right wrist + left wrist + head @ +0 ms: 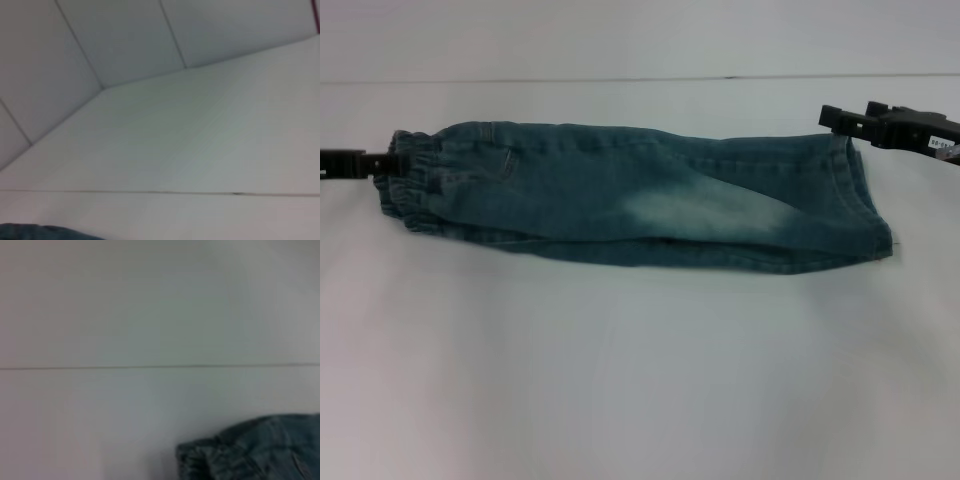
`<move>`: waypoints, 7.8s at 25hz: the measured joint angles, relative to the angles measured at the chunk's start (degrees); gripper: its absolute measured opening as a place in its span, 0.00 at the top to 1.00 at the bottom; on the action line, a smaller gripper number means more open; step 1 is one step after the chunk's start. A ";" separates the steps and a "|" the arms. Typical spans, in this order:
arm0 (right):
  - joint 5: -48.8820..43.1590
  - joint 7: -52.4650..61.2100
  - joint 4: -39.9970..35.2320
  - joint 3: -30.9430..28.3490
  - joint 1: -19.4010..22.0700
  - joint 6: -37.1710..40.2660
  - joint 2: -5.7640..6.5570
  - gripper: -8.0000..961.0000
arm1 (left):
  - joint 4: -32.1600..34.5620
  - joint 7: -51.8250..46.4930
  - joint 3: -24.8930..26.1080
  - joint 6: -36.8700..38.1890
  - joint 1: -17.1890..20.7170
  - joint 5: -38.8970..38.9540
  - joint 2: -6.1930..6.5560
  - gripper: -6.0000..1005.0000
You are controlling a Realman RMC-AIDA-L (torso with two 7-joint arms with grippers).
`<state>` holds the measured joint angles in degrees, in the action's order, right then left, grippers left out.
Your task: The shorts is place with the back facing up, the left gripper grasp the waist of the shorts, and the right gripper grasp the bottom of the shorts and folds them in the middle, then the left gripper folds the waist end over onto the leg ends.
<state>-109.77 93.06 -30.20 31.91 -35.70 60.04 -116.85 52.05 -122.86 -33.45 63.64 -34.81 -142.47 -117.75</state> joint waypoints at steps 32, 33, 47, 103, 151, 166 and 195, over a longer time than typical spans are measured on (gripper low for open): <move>-6.25 -2.38 -6.41 11.83 0.87 35.95 1.05 0.03 | -4.39 7.47 -11.43 -6.69 -2.02 -9.80 -0.56 0.11; -6.26 -2.38 -6.40 11.84 0.87 35.94 0.99 0.03 | -5.00 7.47 -11.48 -7.28 -2.41 -10.42 -0.55 0.12; -6.24 -2.36 -6.21 11.74 0.90 33.90 0.55 0.03 | -3.62 9.27 -11.06 -4.62 -1.98 -10.65 -0.95 0.25; 16.96 -17.91 12.97 11.28 -1.57 1.66 -3.27 0.17 | 12.39 18.33 -0.36 27.31 -1.60 8.83 1.45 0.97; -5.01 -53.46 44.17 -35.38 -7.86 -8.92 -3.32 0.98 | 22.57 14.01 -2.58 33.38 -9.31 10.98 -0.79 0.95; 1.11 -42.77 28.41 -52.63 -2.47 10.26 -2.59 0.98 | 11.75 13.39 -26.07 11.40 -8.69 19.19 -6.38 0.94; 3.45 -13.01 6.10 -15.10 -1.11 26.23 -2.26 0.97 | 7.88 21.49 -22.13 14.44 11.02 41.27 -6.37 0.39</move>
<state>-106.32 80.05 -24.10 16.81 -36.81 86.28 -119.11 59.93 -101.37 -55.59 78.08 -23.79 -101.21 -124.12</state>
